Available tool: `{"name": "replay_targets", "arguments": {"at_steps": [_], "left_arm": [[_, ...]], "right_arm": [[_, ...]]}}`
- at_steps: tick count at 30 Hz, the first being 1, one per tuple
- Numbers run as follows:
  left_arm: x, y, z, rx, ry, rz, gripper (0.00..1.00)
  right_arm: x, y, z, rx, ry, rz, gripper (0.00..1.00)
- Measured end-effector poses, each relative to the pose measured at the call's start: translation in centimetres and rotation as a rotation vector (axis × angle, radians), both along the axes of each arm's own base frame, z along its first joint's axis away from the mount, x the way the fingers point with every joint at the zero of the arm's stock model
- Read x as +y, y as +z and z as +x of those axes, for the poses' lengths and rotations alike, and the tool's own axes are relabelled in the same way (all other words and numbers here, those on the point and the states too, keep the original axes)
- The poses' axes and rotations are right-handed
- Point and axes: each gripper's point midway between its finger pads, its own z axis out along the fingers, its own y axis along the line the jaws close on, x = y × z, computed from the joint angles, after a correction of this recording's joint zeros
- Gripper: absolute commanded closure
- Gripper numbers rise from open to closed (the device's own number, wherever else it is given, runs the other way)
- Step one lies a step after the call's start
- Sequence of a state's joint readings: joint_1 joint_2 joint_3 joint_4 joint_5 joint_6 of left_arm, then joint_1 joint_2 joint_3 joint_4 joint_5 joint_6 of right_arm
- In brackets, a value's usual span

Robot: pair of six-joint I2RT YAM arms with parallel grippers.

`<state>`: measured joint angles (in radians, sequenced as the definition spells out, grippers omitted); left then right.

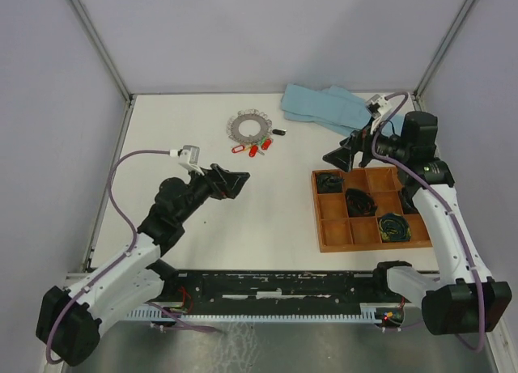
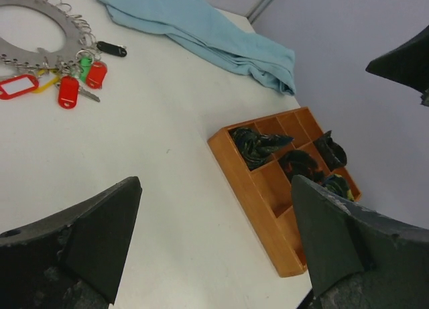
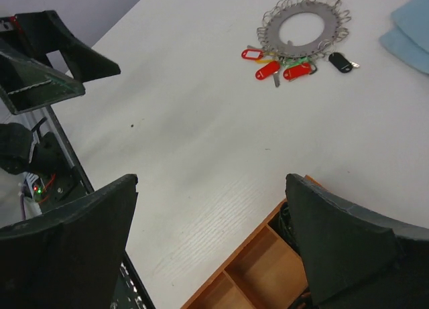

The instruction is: Remove the keys from the keyring

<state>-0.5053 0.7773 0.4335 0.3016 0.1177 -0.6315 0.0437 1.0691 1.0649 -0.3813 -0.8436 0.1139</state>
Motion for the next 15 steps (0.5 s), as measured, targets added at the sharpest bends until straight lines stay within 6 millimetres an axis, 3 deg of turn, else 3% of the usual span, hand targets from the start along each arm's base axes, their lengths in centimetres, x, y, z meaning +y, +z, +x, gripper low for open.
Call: {"name": "replay_targets", "arguments": {"at_steps": [7, 11, 15], "left_arm": [[-0.7, -3.0, 3.0, 0.005, 0.063, 0.1, 0.01], [-1.5, -4.7, 5.2, 0.04, 0.075, 0.164, 0.0], [-2.7, -4.3, 8.3, 0.036, 0.09, 0.212, 0.01]], "right_arm": [[0.5, -3.1, -0.4, 0.054, 0.128, -0.064, 0.0], [0.4, -3.5, -0.7, 0.032, 0.147, -0.096, 0.0], [0.3, -3.8, -0.5, 0.016, 0.157, -0.115, 0.0]]}}
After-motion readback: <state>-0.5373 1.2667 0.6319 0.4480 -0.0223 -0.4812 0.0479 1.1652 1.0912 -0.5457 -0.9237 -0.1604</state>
